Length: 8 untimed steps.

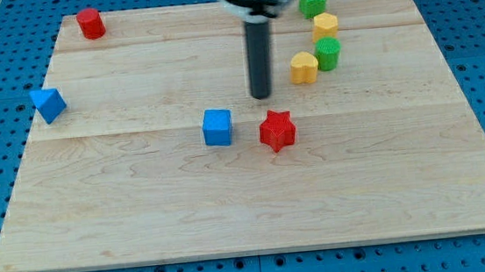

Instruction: Push the blue cube to the right of the blue triangle

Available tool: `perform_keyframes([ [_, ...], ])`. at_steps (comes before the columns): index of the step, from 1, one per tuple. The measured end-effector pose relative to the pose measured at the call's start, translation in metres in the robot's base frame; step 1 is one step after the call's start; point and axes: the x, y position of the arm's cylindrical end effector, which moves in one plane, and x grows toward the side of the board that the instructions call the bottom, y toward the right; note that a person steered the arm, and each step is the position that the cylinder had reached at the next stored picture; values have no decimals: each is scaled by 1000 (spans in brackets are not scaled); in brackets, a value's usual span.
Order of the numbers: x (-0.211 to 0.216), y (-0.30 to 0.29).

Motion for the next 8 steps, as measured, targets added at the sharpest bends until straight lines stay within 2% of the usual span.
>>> perform_keyframes([
  [1, 37, -37],
  [3, 69, -92],
  [4, 37, -167],
  [5, 2, -196],
  [6, 1, -198],
  [8, 57, -176],
])
